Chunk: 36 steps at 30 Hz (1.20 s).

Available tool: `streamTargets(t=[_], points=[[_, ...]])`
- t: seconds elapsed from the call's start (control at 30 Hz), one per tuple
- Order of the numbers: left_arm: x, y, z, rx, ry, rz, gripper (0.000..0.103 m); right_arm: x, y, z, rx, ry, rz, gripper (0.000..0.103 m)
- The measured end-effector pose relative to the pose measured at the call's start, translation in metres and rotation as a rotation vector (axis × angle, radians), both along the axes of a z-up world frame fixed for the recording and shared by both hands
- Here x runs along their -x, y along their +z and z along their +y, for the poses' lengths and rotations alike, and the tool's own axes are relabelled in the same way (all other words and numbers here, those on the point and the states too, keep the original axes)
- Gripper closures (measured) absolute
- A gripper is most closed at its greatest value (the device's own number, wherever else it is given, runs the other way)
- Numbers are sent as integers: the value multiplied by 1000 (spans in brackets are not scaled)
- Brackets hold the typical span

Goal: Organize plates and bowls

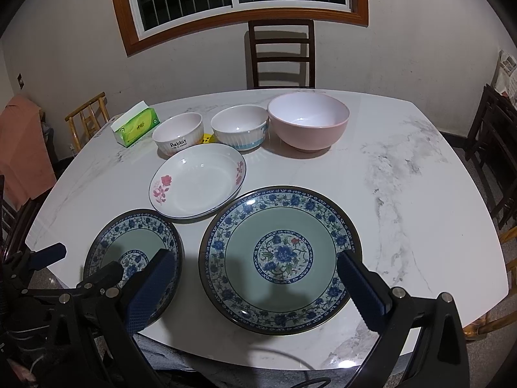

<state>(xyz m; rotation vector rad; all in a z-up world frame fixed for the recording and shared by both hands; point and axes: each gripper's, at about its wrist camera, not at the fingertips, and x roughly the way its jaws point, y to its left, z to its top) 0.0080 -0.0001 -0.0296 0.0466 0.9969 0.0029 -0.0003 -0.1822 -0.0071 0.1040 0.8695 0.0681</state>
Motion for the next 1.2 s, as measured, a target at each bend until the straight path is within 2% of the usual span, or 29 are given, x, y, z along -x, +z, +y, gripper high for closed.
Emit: streamTargets(t=[0.4, 0.53, 0.63, 0.67, 0.77, 0.9, 1.07, 1.2], points=[[1, 0, 6, 27, 3, 15, 2, -2, -2, 4, -31, 48, 2, 1], [-3, 0, 23, 67, 26, 22, 3, -6, -7, 6, -84, 88, 24, 8], [-6, 0, 40, 99, 49, 32, 12, -11, -14, 9, -146, 127, 59, 17], [-7, -1, 46, 107, 60, 37, 15, -13, -17, 9, -162, 136, 71, 24], [-10, -2, 67, 136, 96, 55, 25, -19, -25, 13, -234, 179, 118, 36], [-14, -6, 94, 186, 139, 81, 36, -27, -32, 23, -242, 215, 155, 41], [-21, -17, 126, 287, 182, 134, 50, -46, -45, 37, -307, 268, 226, 49], [-25, -29, 144, 378, 206, 185, 57, -57, -57, 46, -363, 280, 294, 58]])
